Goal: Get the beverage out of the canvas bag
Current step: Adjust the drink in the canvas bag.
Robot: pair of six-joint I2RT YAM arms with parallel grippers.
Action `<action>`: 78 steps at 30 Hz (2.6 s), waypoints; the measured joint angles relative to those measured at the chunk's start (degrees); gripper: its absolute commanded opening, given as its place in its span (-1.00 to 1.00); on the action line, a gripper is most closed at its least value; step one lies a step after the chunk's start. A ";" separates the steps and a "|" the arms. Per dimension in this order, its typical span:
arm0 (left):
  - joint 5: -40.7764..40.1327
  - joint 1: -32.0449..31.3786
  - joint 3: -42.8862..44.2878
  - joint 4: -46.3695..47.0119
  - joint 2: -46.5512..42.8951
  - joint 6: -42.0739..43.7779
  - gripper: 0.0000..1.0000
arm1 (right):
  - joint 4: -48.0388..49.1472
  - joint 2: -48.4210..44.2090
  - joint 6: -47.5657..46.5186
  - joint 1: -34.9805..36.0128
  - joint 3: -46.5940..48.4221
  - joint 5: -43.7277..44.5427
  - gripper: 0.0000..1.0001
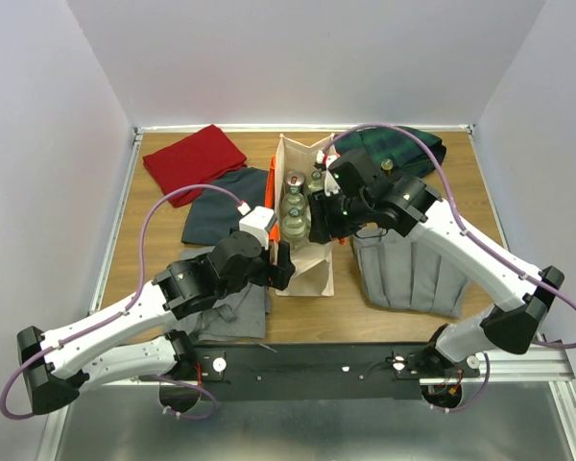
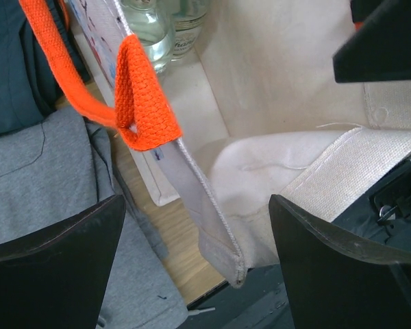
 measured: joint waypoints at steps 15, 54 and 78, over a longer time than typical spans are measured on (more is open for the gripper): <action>-2.01 -0.02 0.42 -1.20 0.61 -2.78 0.96 | -1.03 -1.51 0.94 0.33 -2.97 3.37 0.24; -6.71 -0.02 4.31 -7.02 1.79 -1.49 0.98 | 10.73 21.88 -12.68 0.22 10.88 11.78 0.42; -7.15 -0.02 4.31 -7.13 1.81 -1.33 0.98 | 12.13 24.35 -10.97 -2.01 10.88 6.12 0.39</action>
